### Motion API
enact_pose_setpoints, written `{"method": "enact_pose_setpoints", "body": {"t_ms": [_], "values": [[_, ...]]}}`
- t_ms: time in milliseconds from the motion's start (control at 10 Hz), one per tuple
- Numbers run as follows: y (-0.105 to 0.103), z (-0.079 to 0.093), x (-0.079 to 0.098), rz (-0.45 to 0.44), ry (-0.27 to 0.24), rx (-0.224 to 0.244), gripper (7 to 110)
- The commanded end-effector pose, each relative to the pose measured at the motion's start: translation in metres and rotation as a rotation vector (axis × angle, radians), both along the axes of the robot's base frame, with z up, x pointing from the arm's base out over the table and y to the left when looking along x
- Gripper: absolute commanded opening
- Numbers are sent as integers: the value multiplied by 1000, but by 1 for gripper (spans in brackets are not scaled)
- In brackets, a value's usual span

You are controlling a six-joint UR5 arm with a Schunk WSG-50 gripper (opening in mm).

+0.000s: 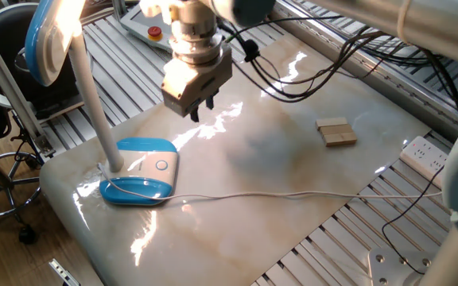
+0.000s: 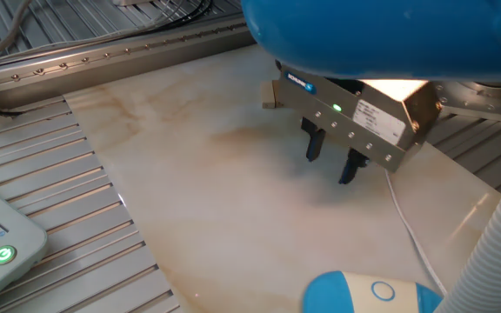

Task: Turn on the desk lamp by pressing the button

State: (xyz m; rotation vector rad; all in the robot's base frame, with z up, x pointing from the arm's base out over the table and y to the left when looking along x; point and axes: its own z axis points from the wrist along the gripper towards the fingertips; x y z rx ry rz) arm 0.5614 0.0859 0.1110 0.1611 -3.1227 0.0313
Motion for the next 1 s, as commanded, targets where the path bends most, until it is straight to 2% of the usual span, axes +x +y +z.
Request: {"method": "enact_pose_setpoints", "body": {"t_ms": [0, 100, 400, 600, 800, 900], "values": [[3, 2, 3, -150, -4, 51, 44], [4, 1, 5, -185, -5, 52, 22], [10, -6, 8, -262, 17, 67, 22], [-1, -10, 8, -287, 19, 25, 22], [2, -12, 7, -307, 27, 41, 22], [2, -12, 6, -308, 31, 42, 7]]}}
